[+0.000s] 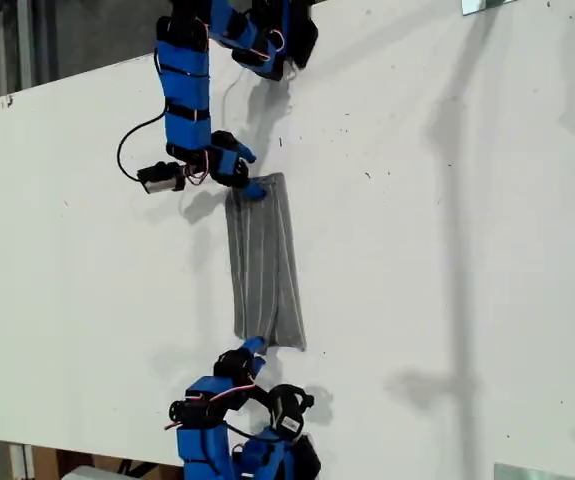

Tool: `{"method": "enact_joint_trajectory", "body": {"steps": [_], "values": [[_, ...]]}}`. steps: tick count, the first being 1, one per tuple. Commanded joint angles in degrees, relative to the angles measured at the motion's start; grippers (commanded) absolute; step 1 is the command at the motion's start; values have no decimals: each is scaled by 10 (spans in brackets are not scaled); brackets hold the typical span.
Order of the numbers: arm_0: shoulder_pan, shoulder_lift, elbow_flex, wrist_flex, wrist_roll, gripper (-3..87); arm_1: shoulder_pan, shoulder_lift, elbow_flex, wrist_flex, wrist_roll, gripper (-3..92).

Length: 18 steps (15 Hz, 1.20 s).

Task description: Grasp corners of a square towel and fold twice.

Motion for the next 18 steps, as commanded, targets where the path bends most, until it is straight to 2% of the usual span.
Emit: {"method": "enact_joint_trajectory", "body": {"steps": [1,4,6,7,8,10,13,16,18], "values": [[18,19,-3,-13,-11,153,-28,-9,6,-60,-4,313],[25,51,49,-39,-25,153,-50,21,13,-95,31,297],[-11,189,212,-99,-32,151,-53,18,13,-106,39,296],[-31,311,308,-108,-42,152,-56,18,13,-106,42,296],[-40,454,380,-79,-59,153,-59,18,13,-106,44,296],[-39,686,453,24,-92,169,-59,16,13,-105,60,296],[-18,828,516,58,-146,171,-62,19,35,-90,105,280],[-15,835,547,33,-156,171,-79,66,92,-84,132,244],[-17,835,578,-4,-154,172,-93,120,147,-84,146,119]]}}
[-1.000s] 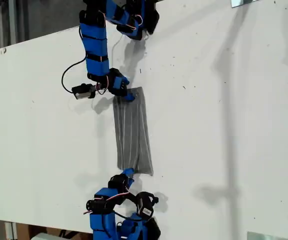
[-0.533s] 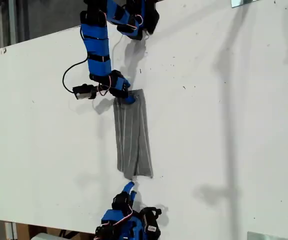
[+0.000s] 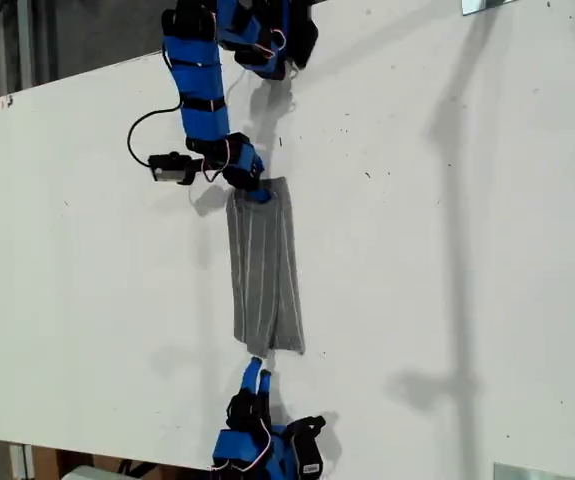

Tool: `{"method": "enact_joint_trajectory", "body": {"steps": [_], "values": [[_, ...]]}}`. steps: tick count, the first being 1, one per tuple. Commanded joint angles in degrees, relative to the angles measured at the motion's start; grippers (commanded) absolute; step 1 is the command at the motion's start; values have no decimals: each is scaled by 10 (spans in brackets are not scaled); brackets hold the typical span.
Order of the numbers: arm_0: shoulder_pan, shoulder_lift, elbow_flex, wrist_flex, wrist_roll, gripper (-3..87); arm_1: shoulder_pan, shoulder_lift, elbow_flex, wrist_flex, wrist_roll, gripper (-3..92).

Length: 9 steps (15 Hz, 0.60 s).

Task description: Grasp corners of a square towel and fold twice.

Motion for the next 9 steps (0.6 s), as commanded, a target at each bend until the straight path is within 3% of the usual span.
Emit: {"method": "enact_joint_trajectory", "body": {"steps": [1,4,9], "values": [[8,4,11,-21,-7,172,-17,68,53,6,13,76],[7,4,11,-23,-5,172,-34,132,111,20,44,-1],[-30,-3,59,-43,10,171,-18,285,123,146,111,-1]]}}
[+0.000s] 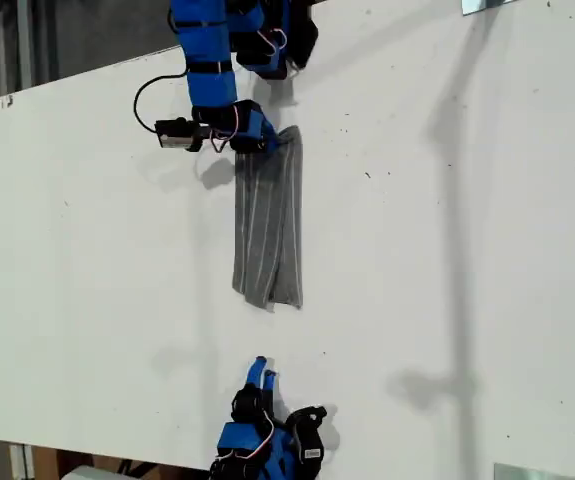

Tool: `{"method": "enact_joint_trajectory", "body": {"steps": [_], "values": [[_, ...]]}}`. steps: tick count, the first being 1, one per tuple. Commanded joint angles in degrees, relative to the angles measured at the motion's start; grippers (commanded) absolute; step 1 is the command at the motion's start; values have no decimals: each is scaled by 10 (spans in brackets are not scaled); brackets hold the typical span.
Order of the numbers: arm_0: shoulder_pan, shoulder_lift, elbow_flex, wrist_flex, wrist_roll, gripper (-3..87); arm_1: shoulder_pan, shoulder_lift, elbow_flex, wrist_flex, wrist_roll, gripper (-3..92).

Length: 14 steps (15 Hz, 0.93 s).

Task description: Grasp corners of a square towel and fold twice.

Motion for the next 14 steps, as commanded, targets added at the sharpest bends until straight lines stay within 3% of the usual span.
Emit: {"method": "enact_joint_trajectory", "body": {"steps": [1,5,9,14], "values": [[-16,0,4,-9,11,171,17,120,-37,81,9,-1],[-49,3,5,-11,39,171,24,242,-176,212,-16,-1],[-48,0,6,-13,40,171,8,152,-290,137,-109,-1],[-46,-2,7,-15,42,171,1,-185,-609,128,-223,-1]]}}
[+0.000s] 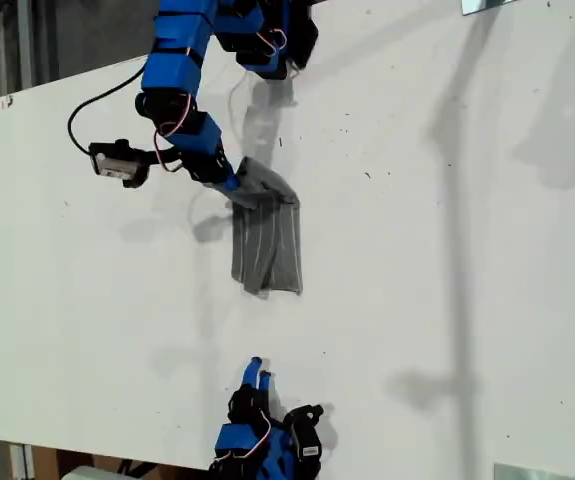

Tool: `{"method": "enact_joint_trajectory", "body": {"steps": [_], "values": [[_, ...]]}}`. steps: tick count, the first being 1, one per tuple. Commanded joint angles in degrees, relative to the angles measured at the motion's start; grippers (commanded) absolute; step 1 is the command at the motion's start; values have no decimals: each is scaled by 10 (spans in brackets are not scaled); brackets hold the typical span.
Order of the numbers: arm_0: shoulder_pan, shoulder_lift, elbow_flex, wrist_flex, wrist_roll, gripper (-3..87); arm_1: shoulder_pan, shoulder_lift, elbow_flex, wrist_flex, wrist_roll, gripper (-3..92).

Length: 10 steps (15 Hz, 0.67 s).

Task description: Grasp corners of a square towel and fold twice.

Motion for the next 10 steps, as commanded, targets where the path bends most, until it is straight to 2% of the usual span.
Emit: {"method": "enact_joint_trajectory", "body": {"steps": [1,5,10], "values": [[-3,-2,2,-10,7,171,-5,-121,-164,-5,-37,-1],[0,-4,3,-11,6,170,-5,-290,-325,-49,-98,-1],[0,-4,4,-11,7,170,-21,-310,-346,-119,-154,-1]]}}
